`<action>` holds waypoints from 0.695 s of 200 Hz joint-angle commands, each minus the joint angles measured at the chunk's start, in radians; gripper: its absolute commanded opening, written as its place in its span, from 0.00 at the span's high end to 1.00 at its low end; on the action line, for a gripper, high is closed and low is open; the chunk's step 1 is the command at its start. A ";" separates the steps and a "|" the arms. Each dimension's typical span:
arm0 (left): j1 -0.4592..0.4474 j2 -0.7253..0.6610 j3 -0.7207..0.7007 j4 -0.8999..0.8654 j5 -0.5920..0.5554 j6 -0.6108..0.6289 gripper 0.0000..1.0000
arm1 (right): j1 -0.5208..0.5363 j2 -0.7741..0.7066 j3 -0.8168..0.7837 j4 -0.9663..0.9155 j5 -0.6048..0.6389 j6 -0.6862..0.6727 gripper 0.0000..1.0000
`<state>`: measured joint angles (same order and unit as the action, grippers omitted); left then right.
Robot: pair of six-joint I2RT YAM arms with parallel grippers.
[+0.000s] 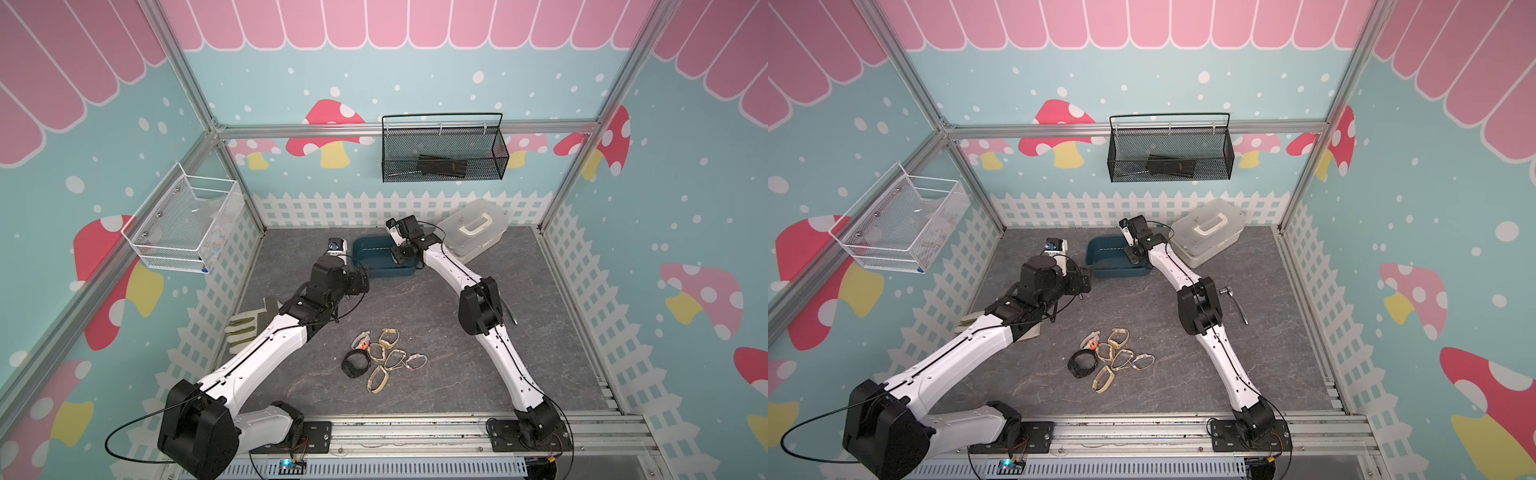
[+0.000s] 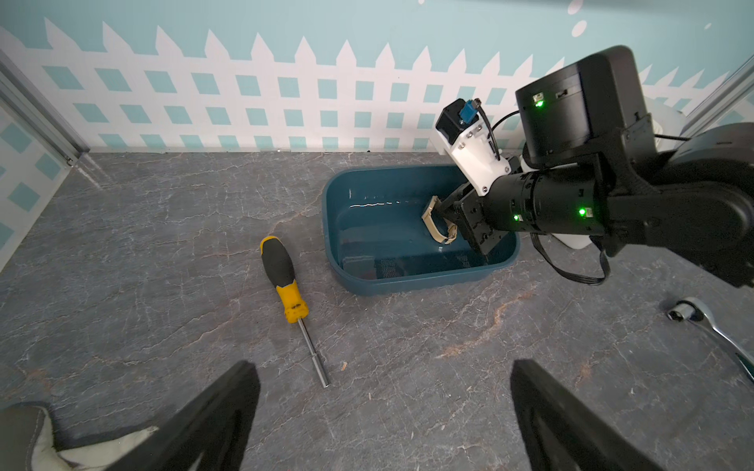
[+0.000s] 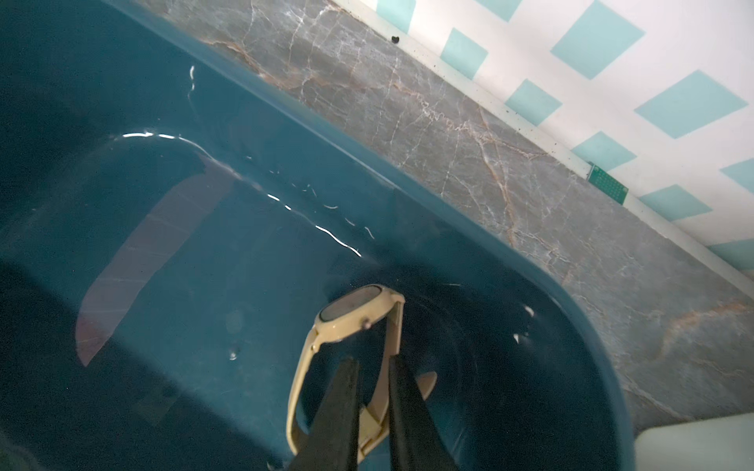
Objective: Put the watch into the storage box
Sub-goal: Place the watch in the storage box, then pick up the watch at the center of the board.
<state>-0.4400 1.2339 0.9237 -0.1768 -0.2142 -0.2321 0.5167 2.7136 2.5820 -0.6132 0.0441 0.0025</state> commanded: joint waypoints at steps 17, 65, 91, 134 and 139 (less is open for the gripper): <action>-0.006 -0.032 0.066 -0.090 0.001 -0.023 0.01 | 0.009 -0.210 -0.025 0.033 -0.060 -0.029 0.81; -0.008 -0.077 0.110 -0.190 -0.023 -0.025 0.01 | 0.024 -0.612 -0.460 0.189 -0.149 -0.061 0.78; -0.013 -0.077 0.103 -0.203 -0.019 -0.041 0.01 | 0.025 -0.840 -0.747 0.222 -0.214 -0.051 0.76; -0.046 0.003 0.100 -0.204 -0.035 -0.035 0.02 | 0.026 -1.118 -1.131 0.183 -0.307 -0.022 0.66; -0.045 0.013 0.102 -0.204 -0.032 -0.036 0.02 | 0.028 -1.139 -1.165 0.169 -0.314 -0.020 0.66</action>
<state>-0.4759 1.1999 1.0138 -0.3508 -0.2401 -0.2584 0.5385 1.6360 1.5612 -0.3817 -0.2028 -0.0364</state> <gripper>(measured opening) 0.985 0.331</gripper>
